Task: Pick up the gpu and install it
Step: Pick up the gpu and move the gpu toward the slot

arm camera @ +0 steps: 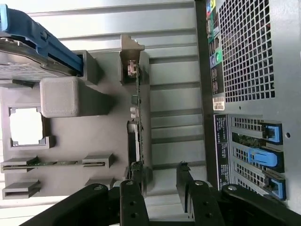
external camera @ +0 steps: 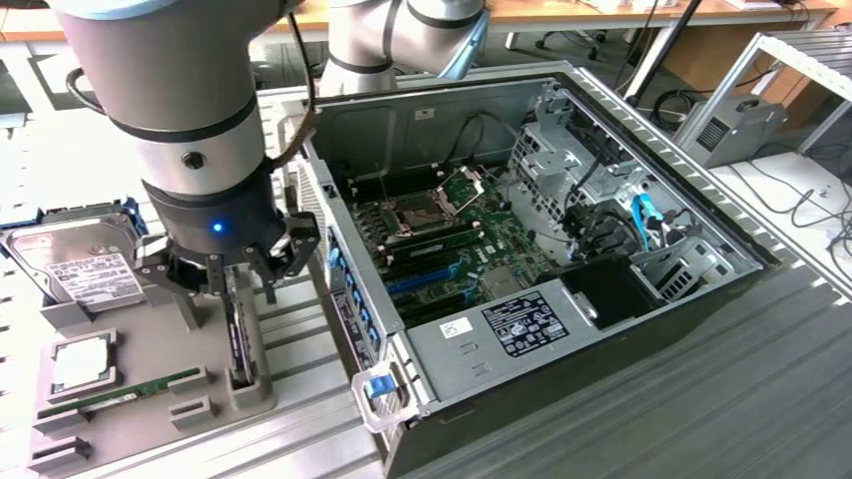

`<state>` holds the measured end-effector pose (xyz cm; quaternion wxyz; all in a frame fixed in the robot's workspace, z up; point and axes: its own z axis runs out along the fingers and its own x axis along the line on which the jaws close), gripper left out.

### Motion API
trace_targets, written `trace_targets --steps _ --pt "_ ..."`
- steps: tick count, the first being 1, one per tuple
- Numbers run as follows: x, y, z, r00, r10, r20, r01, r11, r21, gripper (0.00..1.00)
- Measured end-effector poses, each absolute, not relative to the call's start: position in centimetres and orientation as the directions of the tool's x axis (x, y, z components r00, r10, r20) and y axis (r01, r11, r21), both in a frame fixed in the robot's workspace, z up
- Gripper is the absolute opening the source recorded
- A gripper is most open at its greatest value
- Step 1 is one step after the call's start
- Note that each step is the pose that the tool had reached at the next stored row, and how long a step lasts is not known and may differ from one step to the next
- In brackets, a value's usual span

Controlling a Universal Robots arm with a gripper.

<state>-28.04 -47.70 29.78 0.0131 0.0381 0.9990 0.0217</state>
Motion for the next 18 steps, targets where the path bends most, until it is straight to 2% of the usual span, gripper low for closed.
trace_targets --steps 5,7,9,18 --pt "-28.7 -47.5 27.4 -0.997 0.077 -0.025 0.076 0.996 0.044 0.42" --pt "-29.6 -45.6 26.4 -0.997 0.077 -0.025 0.075 0.996 0.044 0.42" --pt "-29.9 -45.1 24.9 -0.997 0.077 -0.025 0.075 0.996 0.044 0.42" --pt "-30.2 -45.1 24.5 -0.997 0.077 -0.024 0.075 0.996 0.044 0.41"
